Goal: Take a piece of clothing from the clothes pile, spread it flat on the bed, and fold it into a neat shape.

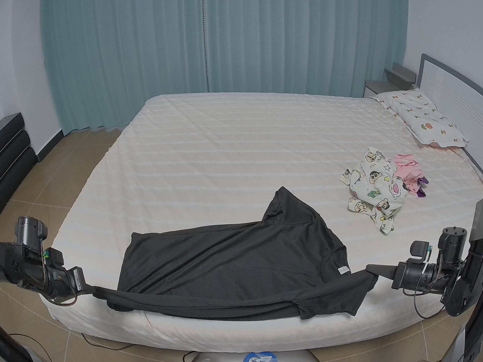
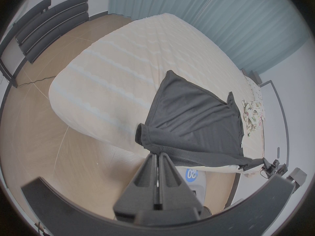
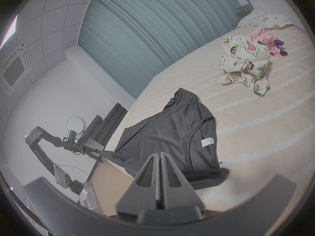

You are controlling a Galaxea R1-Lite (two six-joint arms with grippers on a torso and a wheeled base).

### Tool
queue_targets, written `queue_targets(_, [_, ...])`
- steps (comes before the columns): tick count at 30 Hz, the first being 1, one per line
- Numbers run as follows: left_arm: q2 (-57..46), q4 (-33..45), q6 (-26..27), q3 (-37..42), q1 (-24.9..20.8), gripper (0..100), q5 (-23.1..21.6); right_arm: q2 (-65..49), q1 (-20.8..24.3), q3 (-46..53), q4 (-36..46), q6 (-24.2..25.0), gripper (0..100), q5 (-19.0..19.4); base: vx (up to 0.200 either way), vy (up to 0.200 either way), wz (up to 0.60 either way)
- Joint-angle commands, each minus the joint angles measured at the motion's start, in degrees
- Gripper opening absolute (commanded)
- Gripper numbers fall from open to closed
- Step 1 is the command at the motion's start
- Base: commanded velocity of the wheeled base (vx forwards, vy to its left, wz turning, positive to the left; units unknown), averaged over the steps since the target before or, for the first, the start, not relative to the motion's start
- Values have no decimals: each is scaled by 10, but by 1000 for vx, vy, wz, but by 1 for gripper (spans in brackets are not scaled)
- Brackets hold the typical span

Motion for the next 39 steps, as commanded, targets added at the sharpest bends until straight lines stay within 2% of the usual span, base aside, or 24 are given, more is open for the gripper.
queue_targets(1, [64,1,-3,-37,0,0,1,52,4,-40,-10,-3,0,-3,0,0,0])
queue_targets(9, [155,-11,-10,-95,-3,0,1,142,7,-125,-9,2,0,-21,0,0,0])
queue_targets(21, [268,-18,-17,-184,-23,0,1,225,6,-188,-10,4,0,-43,0,0,0])
queue_targets(25, [290,-17,-19,-205,-25,0,3,247,7,-213,-10,6,0,-58,0,0,0])
queue_targets(30, [292,-16,-19,-210,-26,0,4,257,7,-222,-10,6,0,-59,0,0,0])
queue_targets(33, [296,-15,-42,-225,-45,0,9,275,9,-238,-9,7,0,-59,0,0,0])
queue_targets(34, [298,-14,-48,-227,-48,100,12,277,9,-240,-9,8,100,-59,0,0,0])
queue_targets(39, [305,-12,-69,-239,-61,100,40,276,9,-239,-11,16,100,-58,0,0,0])
